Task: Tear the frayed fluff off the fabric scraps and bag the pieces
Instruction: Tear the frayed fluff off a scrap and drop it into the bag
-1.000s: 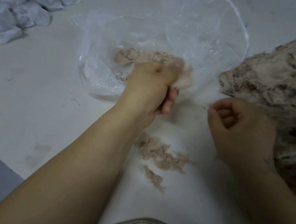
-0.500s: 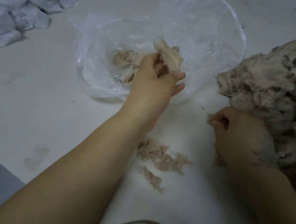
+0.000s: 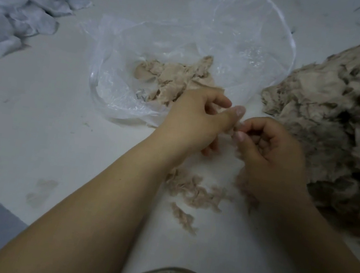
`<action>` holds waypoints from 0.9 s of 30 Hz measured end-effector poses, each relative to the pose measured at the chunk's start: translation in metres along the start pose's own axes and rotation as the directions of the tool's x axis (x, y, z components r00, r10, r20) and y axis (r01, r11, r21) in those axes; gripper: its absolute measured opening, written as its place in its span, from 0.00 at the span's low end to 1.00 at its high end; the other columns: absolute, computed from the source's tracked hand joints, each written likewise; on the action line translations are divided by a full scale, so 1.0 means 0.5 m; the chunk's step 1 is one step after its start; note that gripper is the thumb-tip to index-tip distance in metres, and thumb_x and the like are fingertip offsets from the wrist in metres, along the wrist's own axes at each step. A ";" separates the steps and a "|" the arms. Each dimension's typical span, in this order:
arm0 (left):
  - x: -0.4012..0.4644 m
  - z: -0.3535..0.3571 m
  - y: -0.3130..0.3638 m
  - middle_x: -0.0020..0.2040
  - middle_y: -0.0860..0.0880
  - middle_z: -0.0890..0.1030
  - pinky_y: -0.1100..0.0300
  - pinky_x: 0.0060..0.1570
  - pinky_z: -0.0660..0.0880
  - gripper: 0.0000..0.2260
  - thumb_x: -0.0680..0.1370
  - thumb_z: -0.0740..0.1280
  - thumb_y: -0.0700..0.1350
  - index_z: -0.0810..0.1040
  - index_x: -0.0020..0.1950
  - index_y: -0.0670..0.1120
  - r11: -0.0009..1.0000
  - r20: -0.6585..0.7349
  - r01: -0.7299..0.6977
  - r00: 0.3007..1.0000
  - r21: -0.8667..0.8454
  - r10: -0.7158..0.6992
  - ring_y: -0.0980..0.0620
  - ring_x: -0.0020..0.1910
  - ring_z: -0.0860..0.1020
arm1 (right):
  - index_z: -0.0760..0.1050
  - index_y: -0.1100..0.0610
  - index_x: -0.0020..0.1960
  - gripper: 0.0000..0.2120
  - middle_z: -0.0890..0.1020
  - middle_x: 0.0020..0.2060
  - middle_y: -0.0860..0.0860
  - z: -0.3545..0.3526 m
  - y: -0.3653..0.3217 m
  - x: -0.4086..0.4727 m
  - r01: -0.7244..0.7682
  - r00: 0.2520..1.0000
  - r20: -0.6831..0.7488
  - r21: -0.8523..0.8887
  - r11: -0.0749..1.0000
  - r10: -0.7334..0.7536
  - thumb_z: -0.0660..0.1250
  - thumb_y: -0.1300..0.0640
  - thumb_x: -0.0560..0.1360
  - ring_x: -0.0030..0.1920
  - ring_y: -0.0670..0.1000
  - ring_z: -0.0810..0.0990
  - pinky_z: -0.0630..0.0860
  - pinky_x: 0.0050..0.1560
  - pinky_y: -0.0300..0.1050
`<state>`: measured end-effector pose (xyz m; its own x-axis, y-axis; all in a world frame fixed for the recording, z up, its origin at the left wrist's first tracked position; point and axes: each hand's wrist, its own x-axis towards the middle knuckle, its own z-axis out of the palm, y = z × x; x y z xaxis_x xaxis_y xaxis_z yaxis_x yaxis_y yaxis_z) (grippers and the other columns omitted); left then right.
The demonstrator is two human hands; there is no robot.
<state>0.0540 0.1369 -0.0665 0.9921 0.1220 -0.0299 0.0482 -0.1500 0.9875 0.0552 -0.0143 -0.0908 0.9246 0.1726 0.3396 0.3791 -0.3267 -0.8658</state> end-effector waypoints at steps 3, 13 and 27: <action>-0.007 0.004 0.001 0.33 0.42 0.81 0.60 0.22 0.71 0.12 0.80 0.69 0.46 0.80 0.44 0.38 0.999 0.185 0.052 0.981 -0.005 -0.050 0.46 0.23 0.77 | 0.77 0.48 0.45 0.09 0.83 0.36 0.43 -0.003 0.003 0.003 -0.056 0.998 -0.001 0.094 0.994 0.056 0.68 0.62 0.77 0.38 0.44 0.82 0.79 0.40 0.38; -0.001 -0.003 0.005 0.24 0.46 0.77 0.64 0.19 0.66 0.07 0.75 0.66 0.30 0.81 0.40 0.39 1.000 0.080 0.026 0.996 0.013 -0.027 0.51 0.18 0.72 | 0.80 0.53 0.52 0.07 0.82 0.37 0.48 -0.024 0.033 0.021 -0.083 0.996 -0.054 -0.436 0.896 0.066 0.65 0.58 0.78 0.40 0.52 0.82 0.74 0.43 0.41; -0.006 0.004 0.003 0.34 0.44 0.81 0.62 0.21 0.69 0.13 0.73 0.76 0.51 0.79 0.49 0.43 0.979 0.141 0.059 0.986 0.195 -0.087 0.50 0.22 0.75 | 0.79 0.50 0.51 0.05 0.83 0.39 0.46 -0.021 0.032 0.022 -0.085 0.993 -0.098 -0.269 0.959 0.060 0.68 0.57 0.77 0.40 0.50 0.82 0.80 0.45 0.44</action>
<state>0.0512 0.1343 -0.0652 0.9905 -0.0054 -0.1375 0.1280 -0.3312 0.9349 0.0718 -0.0272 -0.0971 0.9451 0.0607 0.3211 0.2956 -0.5780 -0.7607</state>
